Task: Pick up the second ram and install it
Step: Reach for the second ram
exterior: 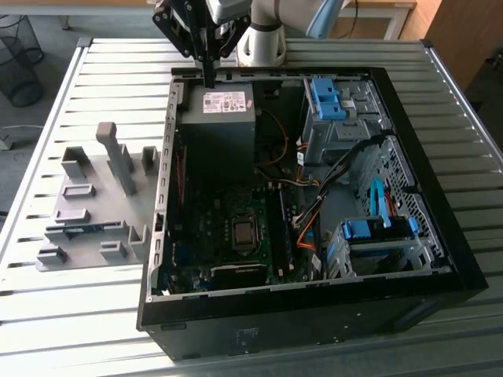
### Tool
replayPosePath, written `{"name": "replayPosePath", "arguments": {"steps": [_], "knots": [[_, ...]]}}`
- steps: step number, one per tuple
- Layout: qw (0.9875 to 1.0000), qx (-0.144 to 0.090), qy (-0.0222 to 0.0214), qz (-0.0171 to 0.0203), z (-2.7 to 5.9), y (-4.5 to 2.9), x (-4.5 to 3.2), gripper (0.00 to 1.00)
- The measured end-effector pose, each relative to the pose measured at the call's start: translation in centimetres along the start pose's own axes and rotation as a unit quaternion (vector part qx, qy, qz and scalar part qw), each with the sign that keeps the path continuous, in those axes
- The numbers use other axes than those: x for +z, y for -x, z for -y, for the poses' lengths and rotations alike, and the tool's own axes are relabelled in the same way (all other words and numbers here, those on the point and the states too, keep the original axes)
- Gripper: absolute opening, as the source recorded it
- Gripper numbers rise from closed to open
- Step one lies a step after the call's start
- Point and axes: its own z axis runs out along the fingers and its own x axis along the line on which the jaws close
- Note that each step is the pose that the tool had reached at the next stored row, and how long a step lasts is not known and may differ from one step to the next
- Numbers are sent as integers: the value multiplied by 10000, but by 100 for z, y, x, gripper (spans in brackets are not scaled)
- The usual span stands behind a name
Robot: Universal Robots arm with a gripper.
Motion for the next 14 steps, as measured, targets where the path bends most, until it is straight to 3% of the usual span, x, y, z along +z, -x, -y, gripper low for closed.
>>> {"name": "replayPosePath", "arguments": {"steps": [14], "knots": [[10000, 0, -1, -1, 2, -27, 8, 10]]}}
